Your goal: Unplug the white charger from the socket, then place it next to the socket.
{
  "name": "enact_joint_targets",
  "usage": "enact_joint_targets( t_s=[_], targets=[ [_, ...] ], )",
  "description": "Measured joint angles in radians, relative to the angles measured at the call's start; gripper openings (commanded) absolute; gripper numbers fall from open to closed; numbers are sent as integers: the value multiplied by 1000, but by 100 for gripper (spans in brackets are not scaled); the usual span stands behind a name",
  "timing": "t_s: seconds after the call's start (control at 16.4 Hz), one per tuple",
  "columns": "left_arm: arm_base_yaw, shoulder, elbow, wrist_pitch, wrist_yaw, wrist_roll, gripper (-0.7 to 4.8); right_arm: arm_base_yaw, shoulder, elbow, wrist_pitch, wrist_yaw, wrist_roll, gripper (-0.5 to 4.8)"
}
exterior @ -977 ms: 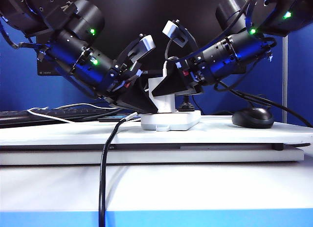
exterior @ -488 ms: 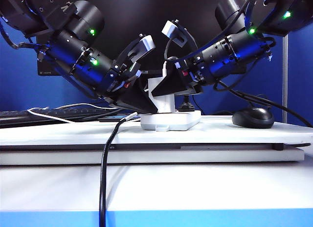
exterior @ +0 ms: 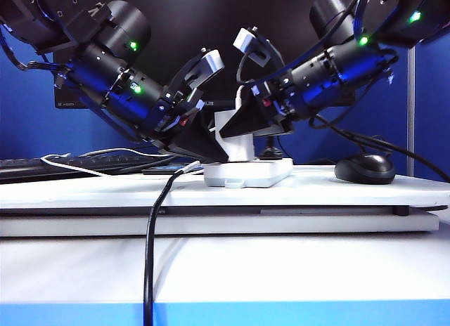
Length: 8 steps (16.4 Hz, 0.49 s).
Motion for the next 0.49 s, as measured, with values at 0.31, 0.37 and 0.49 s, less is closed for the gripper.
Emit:
enact_joint_targets(
  t_s=[0.31, 0.37, 0.49],
  targets=[
    [-2, 0, 0, -2, 3, 0, -5, 0, -10, -2, -16, -3, 0, 29],
    [-2, 0, 0, -2, 4, 0, -5, 0, -10, -2, -15, -3, 1, 29],
    [-2, 0, 1, -6, 5, 0, -5, 0, -9, -5, 5, -3, 28, 29]
  ],
)
